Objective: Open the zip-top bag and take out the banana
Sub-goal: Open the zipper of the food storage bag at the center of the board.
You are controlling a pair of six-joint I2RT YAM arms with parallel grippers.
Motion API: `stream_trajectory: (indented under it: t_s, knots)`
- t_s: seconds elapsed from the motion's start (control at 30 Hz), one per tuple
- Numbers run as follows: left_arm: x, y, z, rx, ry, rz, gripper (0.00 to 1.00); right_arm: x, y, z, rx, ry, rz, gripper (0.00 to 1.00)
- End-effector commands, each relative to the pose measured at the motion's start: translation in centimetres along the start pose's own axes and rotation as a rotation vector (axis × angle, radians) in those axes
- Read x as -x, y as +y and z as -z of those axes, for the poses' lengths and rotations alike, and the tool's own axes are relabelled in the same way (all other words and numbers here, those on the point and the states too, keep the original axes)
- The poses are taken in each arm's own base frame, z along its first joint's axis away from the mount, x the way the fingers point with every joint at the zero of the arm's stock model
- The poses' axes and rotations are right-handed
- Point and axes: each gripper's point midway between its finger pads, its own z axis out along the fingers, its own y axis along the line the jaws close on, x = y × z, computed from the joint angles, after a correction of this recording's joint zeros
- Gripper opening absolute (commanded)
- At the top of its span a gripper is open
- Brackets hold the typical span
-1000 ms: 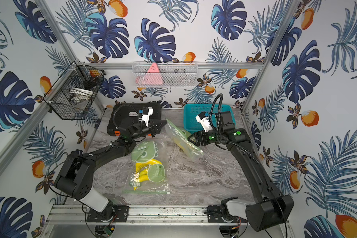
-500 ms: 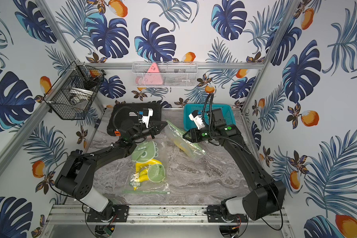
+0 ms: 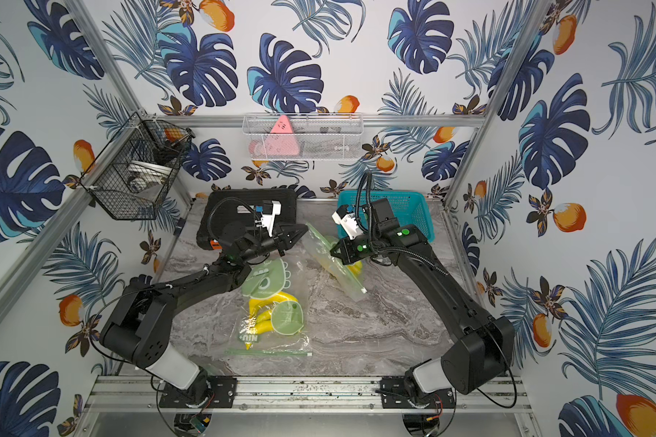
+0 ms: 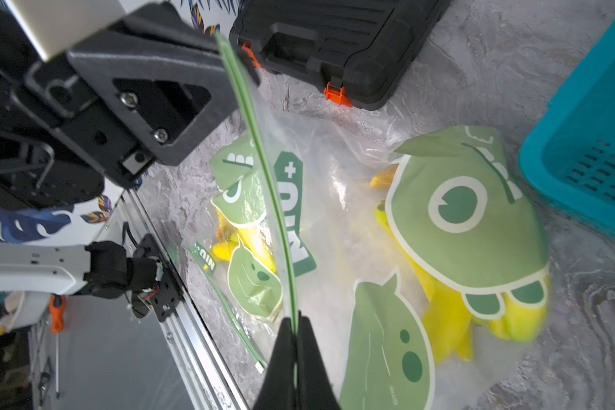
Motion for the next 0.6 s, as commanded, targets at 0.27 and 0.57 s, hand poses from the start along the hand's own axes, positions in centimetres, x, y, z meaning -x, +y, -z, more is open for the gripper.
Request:
stream_trajectory:
  t_s: [0.27,0.57]
  knots:
    - [0.6,1.2,4.6,0.393,0.124,0.054,0.76,-0.3,-3.8,1.6,-0.437,0.004,0.093,0.00]
    - [-10.0,-2.7,4.4,0.362,0.453,0.403,0.65,-1.1,0.1,-0.9,-0.411,-0.031,0.160,0.00]
